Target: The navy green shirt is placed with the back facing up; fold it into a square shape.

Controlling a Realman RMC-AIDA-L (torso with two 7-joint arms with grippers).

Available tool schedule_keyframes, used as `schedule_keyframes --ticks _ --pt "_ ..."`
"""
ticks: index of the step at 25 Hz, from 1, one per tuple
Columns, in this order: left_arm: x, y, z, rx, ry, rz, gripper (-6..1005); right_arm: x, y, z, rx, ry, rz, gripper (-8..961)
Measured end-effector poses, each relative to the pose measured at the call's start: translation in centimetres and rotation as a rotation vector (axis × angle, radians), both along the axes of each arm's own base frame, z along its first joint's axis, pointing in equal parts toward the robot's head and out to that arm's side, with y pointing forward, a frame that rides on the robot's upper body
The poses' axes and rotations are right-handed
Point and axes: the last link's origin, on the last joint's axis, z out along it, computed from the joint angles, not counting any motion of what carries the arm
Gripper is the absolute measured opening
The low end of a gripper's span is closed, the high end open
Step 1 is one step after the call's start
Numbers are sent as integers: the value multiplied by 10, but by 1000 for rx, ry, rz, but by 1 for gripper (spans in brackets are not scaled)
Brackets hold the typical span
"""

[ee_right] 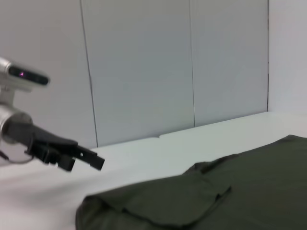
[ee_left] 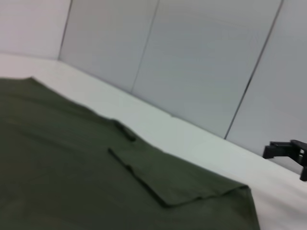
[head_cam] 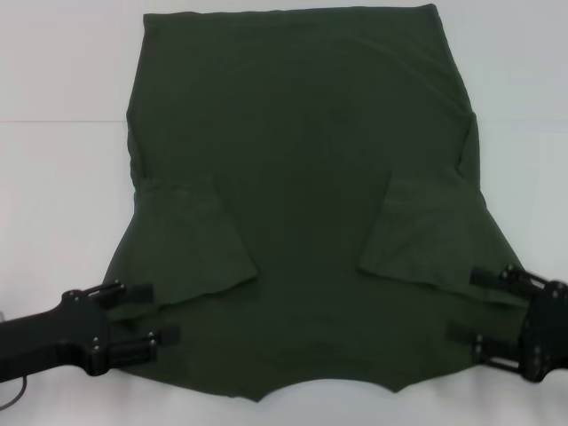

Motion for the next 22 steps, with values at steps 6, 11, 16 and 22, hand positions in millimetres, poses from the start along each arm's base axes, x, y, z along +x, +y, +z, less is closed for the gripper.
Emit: schedule_keyframes --ticks 6,11,16,22 --pt "-5 -3 -4 -35 5 70 855 11 -2 -14 -6 -88 -16 832" --pt "-5 -3 -5 -37 16 64 855 14 0 -18 -7 -110 -26 827" --pt "-7 -3 1 -53 1 112 855 15 -1 -18 -2 -106 -33 825" --pt "-6 -1 32 -161 -54 310 856 14 -1 -19 -4 -101 -32 824"
